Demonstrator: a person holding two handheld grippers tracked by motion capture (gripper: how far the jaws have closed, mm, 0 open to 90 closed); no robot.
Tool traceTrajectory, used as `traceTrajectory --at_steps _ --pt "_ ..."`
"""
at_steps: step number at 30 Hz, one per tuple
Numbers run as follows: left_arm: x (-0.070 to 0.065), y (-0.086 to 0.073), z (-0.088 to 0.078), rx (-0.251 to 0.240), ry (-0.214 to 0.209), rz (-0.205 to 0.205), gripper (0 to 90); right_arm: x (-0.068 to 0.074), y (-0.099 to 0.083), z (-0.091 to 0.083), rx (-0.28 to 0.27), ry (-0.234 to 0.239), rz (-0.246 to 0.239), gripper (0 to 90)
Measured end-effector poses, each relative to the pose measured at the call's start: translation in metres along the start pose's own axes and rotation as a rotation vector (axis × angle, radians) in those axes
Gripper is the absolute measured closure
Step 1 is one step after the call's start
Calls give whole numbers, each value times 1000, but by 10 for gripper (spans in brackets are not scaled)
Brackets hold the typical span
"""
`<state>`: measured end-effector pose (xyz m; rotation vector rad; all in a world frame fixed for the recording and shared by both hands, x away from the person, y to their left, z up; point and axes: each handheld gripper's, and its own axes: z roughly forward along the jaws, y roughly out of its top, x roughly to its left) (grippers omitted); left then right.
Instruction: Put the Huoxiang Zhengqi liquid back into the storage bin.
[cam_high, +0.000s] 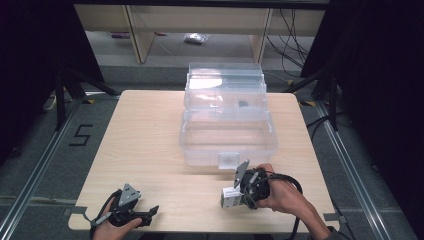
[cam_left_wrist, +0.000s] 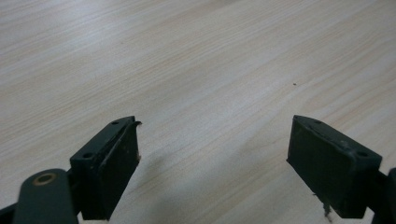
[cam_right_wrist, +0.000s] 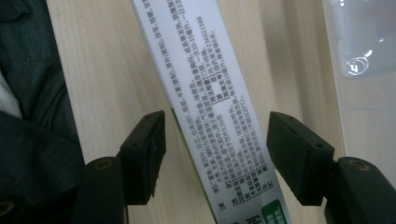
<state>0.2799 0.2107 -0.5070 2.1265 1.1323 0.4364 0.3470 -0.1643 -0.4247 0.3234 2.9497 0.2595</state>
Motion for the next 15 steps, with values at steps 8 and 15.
traceTrajectory --at_steps 8,15 --pt "0 0 1 4 12 10 159 -6 2 3 61 44 -44 509" --pt "0 0 1 3 13 11 161 -9 4 6 79 78 -87 551"
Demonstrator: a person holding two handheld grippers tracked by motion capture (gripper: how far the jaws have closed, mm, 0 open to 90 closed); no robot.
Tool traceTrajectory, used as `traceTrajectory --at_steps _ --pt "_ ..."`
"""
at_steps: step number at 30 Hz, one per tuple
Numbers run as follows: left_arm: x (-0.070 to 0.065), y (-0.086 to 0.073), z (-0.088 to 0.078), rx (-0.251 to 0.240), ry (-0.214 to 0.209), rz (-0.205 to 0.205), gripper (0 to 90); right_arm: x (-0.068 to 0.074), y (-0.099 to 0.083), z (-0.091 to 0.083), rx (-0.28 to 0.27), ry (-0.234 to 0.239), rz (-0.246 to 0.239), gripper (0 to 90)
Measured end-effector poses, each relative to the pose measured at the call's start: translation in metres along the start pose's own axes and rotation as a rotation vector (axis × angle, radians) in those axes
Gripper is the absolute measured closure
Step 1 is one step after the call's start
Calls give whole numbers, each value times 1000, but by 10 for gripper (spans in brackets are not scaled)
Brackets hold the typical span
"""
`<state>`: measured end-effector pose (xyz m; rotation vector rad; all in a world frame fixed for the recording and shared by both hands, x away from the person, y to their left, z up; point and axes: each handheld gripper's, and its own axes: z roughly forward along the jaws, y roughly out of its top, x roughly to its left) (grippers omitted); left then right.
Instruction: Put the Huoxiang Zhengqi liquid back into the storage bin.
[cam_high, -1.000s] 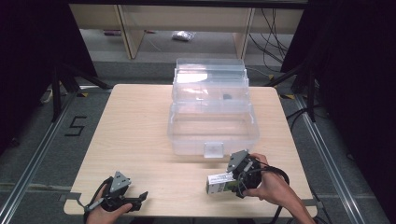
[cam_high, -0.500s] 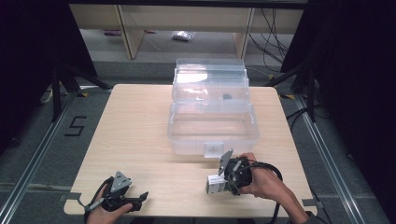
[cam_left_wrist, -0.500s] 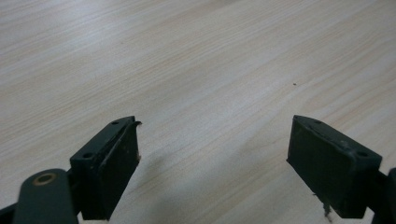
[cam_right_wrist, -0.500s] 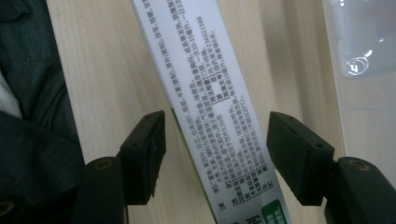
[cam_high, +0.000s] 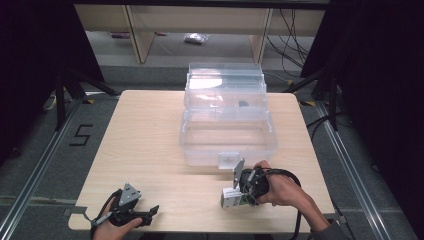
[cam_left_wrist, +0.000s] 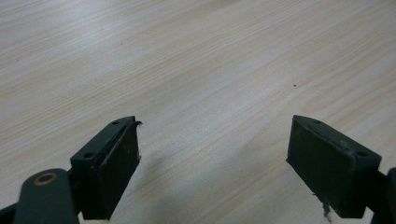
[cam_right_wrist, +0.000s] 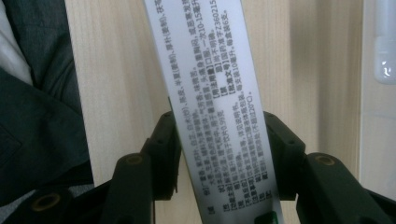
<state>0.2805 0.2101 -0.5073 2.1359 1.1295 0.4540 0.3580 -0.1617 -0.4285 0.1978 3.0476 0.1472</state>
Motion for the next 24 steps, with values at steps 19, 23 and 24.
traceTrajectory --at_steps 19,23,24 --pt "2 0 -1 2 -8 -11 168 0 0 -7 -8 20 -6 647" --pt "2 0 -1 1 -9 -8 169 -4 0 -15 -31 16 -47 647" --pt "2 0 -1 1 -7 -9 168 -2 0 -20 -14 13 -8 646"
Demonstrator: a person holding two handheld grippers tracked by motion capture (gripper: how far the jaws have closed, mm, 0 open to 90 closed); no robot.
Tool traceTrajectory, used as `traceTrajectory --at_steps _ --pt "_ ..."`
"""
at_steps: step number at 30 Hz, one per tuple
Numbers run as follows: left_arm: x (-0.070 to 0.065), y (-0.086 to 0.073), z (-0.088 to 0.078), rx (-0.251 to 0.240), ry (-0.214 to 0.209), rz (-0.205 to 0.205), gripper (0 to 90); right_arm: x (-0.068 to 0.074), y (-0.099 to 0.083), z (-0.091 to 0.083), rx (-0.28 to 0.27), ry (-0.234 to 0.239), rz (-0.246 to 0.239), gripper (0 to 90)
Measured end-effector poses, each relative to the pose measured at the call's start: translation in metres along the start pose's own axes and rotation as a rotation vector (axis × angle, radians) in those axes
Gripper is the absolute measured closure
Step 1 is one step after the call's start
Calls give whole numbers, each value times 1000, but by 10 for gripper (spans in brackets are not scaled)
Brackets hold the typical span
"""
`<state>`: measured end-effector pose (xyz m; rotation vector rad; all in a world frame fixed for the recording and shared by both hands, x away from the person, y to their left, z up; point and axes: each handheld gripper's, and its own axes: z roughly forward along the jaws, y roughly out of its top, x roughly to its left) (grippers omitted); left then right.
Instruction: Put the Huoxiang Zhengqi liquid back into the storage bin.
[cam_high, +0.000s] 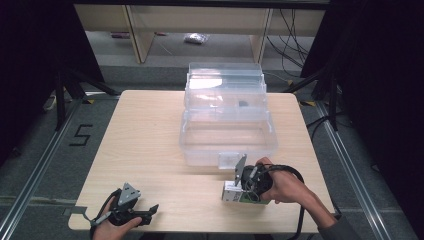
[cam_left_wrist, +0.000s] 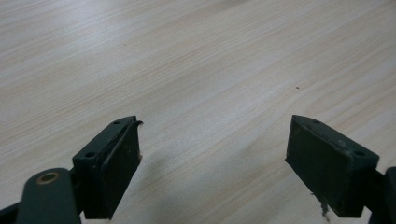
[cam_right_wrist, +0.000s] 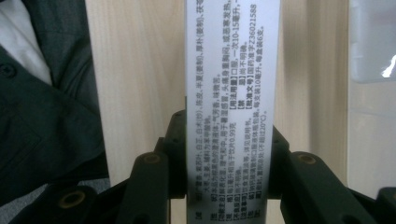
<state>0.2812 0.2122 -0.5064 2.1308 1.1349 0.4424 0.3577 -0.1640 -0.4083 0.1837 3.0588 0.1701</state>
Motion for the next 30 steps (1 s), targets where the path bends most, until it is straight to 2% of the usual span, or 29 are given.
traceTrajectory --at_steps 2,3,4,5,8,9,12,13,15,16,17,20,22,24,26,27,28,29,30 --pt "0 0 0 0 -3 -2 168 -1 1 -6 -12 4 -4 647" --pt "0 0 1 -1 -4 -3 168 0 0 -9 -5 5 15 646" --pt "1 0 0 5 -8 4 169 -3 1 -13 -22 -4 -24 646" --pt "-1 0 2 -6 -2 -9 168 -4 0 -18 -29 -5 -10 646" --pt "1 1 1 6 -9 2 168 -9 1 -26 -40 0 -25 646" --pt "1 1 1 5 -10 0 168 -9 1 -29 -40 2 -3 646" --pt "1 0 1 5 -8 3 168 -13 0 -33 -56 1 -18 646" --pt "0 0 0 -7 10 1 168 -14 0 -39 -56 -2 -1 646" --pt "0 0 0 -7 9 -1 168 -14 1 -41 -62 0 13 646" --pt "0 0 0 -7 9 0 168 -16 2 -44 -76 -2 -9 646" --pt "1 0 0 2 -6 3 168 -18 2 -51 -72 -4 1 647" --pt "1 1 0 3 -4 3 168 -20 2 -57 -85 7 13 647" --pt "0 0 1 6 -8 2 168 -24 2 -66 -72 -12 27 647" --pt "1 1 1 5 -8 3 169 -28 4 -71 -75 -10 0 647" --pt "1 1 1 5 -7 2 168 -30 4 -73 -76 -12 -1 647" --pt "1 1 0 5 -8 4 168 -35 5 -76 -70 -28 -47 647" --pt "1 1 1 5 -11 10 168 -34 5 -79 -60 -31 5 646" --pt "0 0 0 5 -8 4 168 -39 7 -82 -56 -38 -41 646" --pt "0 0 0 5 -8 4 168 -39 7 -82 -56 -38 -41 646"
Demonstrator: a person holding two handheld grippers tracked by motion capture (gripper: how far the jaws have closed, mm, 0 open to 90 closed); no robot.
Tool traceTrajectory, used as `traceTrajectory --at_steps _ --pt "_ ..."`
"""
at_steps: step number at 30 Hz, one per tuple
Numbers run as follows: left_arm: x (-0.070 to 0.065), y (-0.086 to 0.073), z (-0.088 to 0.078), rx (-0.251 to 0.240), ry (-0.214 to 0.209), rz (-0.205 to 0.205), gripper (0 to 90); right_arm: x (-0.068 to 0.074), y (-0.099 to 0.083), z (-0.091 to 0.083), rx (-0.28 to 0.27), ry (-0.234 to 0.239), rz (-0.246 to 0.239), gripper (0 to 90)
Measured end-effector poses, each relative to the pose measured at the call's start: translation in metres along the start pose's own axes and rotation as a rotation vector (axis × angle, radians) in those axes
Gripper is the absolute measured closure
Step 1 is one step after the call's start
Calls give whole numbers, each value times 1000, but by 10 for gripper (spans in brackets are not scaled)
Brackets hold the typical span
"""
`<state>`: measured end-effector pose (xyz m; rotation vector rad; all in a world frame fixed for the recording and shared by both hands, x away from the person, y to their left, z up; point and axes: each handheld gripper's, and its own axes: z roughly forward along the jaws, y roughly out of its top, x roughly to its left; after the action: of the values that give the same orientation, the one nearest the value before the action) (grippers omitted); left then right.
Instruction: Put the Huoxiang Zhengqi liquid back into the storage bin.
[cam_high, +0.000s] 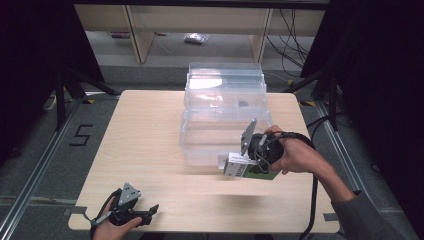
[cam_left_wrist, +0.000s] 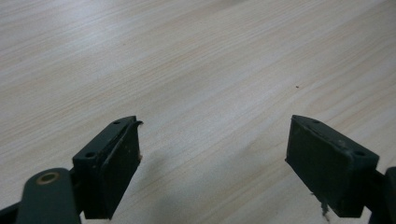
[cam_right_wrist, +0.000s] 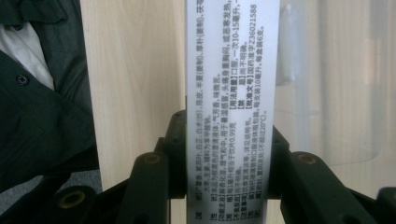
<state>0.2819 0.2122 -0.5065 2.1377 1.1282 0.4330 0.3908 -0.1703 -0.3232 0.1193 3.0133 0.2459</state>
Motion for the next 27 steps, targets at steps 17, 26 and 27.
traceTrajectory --at_steps 17,26,27 --pt "-3 0 3 -20 12 -23 169 -39 17 -20 14 -44 -3 647" --pt "-4 1 2 -25 -2 -24 168 -63 20 -16 20 -54 26 647" --pt "-3 1 1 -12 1 4 169 -67 21 -17 28 -49 41 647"
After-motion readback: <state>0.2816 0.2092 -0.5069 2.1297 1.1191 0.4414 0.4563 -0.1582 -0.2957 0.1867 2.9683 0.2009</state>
